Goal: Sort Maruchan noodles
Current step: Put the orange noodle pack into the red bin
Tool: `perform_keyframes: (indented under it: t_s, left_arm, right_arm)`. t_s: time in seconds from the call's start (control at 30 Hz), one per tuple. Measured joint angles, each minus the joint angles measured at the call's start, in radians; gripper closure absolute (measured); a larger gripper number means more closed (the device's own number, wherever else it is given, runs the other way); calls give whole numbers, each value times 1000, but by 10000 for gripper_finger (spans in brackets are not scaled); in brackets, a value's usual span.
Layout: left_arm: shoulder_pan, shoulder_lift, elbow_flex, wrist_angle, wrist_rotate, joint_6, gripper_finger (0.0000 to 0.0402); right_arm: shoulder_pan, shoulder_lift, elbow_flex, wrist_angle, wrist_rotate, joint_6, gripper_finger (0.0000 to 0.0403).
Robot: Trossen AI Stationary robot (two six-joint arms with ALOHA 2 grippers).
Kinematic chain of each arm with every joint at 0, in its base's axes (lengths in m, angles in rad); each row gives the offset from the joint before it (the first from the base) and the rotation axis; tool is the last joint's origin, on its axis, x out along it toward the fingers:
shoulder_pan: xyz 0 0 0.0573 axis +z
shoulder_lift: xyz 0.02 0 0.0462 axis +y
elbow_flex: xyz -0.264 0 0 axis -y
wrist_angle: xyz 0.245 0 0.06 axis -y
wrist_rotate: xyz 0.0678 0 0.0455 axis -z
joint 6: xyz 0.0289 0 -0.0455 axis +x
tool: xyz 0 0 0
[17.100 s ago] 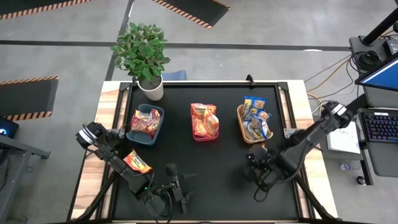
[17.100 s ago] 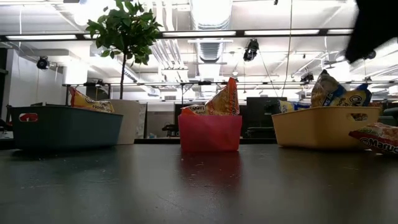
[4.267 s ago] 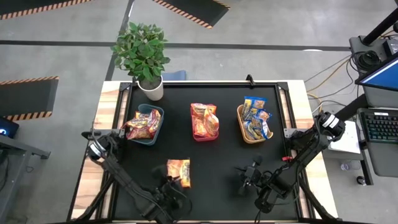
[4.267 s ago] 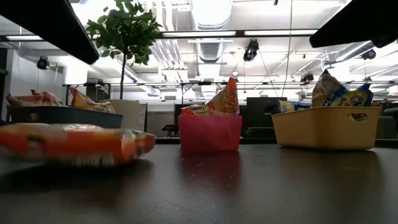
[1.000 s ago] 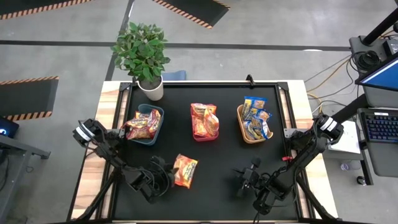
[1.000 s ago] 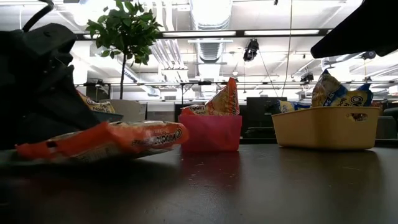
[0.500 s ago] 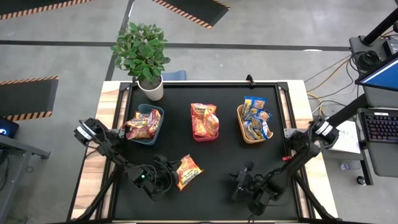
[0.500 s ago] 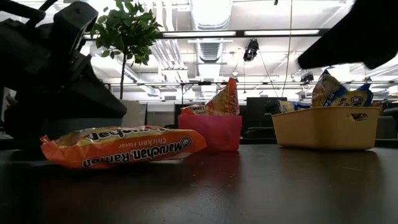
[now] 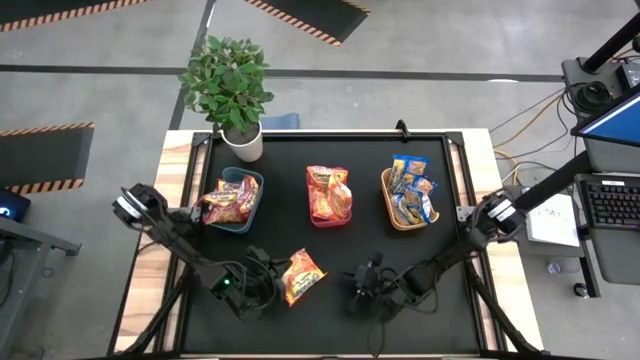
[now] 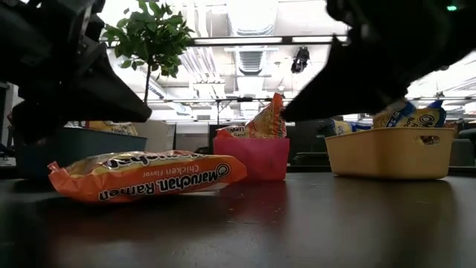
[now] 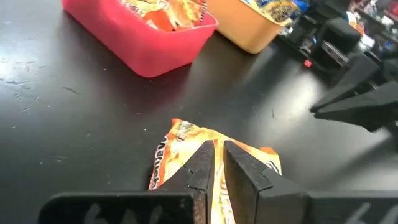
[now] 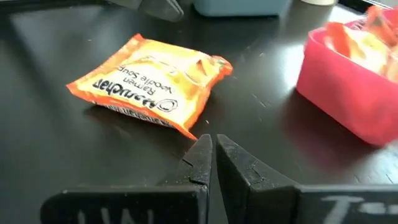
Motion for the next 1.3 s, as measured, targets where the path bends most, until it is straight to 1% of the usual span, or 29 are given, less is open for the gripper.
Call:
perform_keyframes:
  t_s: [0.23, 0.33, 0.47, 0.63, 0.77, 0.93, 1.0, 1.13, 1.2, 1.3]
  left_arm:
    - [-16, -44, -1, -9, 67, 85, 384]
    - [-29, -47, -1, -19, 74, 100, 384]
    - [-36, -47, -2, -30, 96, 106, 382]
    - [-36, -47, -2, -45, 99, 107, 362]
    - [-36, -47, -3, -46, 99, 107, 327]
    - [-37, -47, -6, -45, 100, 104, 273]
    - [-39, -47, -6, -46, 104, 101, 252]
    - [-42, -47, -6, -48, 126, 84, 219]
    - [-42, -47, -6, -57, 126, 65, 205]
    - [-42, -47, -6, -83, 125, 33, 188]
  right_arm:
    - [-61, 33, 0, 245, -100, -195, 390]
    - [-82, 52, 0, 306, -133, -226, 390]
    - [-106, 84, 0, 368, -146, -252, 390]
    - [-131, 146, 17, 422, -169, -259, 390]
    - [-138, 213, 78, 423, -175, -296, 390]
    - [-138, 290, 170, 400, -193, -351, 390]
    - [-137, 307, 209, 339, -193, -339, 390]
    - [-137, 306, 255, 171, -179, -264, 390]
    - [-137, 303, 258, 138, -166, -249, 390]
    - [-135, 303, 253, 133, -152, -247, 390]
